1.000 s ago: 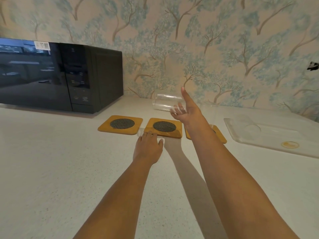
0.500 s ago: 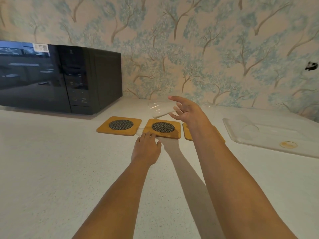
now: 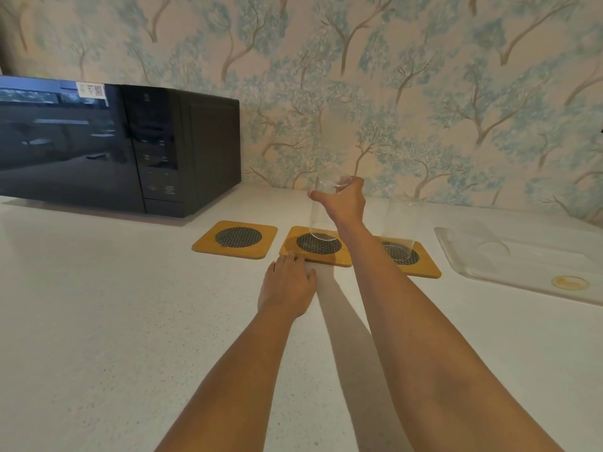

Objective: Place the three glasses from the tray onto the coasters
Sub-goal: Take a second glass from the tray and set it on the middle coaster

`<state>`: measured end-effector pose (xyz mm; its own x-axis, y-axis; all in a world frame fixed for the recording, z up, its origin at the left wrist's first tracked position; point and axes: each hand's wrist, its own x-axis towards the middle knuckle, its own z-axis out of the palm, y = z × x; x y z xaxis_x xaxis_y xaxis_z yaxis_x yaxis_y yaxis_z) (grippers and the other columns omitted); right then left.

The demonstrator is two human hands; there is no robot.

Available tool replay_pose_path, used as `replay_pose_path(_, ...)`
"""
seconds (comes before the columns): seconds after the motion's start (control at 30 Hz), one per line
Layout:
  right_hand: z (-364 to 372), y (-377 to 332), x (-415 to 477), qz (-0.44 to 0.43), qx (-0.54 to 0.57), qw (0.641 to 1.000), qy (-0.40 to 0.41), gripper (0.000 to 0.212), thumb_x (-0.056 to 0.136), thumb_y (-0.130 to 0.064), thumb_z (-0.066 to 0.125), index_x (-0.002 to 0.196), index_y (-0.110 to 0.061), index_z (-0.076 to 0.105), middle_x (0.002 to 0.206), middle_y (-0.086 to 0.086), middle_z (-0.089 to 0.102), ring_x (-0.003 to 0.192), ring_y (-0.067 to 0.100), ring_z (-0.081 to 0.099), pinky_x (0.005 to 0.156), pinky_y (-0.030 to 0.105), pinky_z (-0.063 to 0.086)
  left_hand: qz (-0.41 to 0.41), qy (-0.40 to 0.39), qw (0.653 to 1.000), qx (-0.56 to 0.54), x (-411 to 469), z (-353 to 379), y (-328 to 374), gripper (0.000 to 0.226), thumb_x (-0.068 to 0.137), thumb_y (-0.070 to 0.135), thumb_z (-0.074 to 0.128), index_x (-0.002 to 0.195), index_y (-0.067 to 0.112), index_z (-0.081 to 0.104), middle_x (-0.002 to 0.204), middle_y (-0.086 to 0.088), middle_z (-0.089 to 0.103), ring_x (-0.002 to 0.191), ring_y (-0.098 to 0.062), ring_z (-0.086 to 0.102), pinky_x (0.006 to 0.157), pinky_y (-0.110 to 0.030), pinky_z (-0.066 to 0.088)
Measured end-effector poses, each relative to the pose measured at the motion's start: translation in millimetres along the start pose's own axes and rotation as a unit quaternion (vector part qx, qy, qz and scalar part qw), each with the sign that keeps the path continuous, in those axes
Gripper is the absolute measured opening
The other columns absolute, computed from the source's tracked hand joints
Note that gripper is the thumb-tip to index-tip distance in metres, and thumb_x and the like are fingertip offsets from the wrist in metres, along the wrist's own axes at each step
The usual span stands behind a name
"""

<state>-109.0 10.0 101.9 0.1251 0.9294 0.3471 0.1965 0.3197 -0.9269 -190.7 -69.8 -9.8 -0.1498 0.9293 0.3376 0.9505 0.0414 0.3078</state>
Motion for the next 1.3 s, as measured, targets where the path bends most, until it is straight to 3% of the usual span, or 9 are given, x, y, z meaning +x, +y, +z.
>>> replay_pose_path(0.17,12,9,7,0.010,-0.011,1.000,-0.008,0.064,0.071,-0.026,0.084,0.110,-0.006,0.038,0.113,0.010,0.048,0.116,0.030,0.052,0.091,0.035,0.046,-0.002,-0.001,1.000,0.003,1,2,-1,0.047,0.098,0.039,0.029,0.137,0.014,0.039,0.146,-0.007,0.041,0.135,-0.024,0.036,0.114,-0.038,0.028)
replay_pose_path(0.37,19,16,16,0.075,-0.008,0.996,-0.036,0.085,0.075,-0.030,0.079,0.134,0.000,0.025,0.142,0.018,0.037,0.132,0.031,0.040,0.109,0.041,0.039,-0.006,-0.001,1.000,0.002,2,3,-1,0.049,0.098,0.041,0.030,0.139,0.015,0.037,0.148,-0.007,0.039,0.137,-0.024,0.034,0.115,-0.039,0.026)
replay_pose_path(1.3,30,29,19,0.053,-0.049,0.997,-0.025,0.085,0.075,-0.030,0.079,0.134,0.002,0.029,0.142,0.020,0.039,0.132,0.034,0.041,0.109,0.043,0.039,-0.011,-0.018,1.000,-0.003,-3,-3,1,0.052,0.098,0.040,0.027,0.143,0.014,0.029,0.153,-0.008,0.031,0.141,-0.025,0.027,0.117,-0.039,0.021)
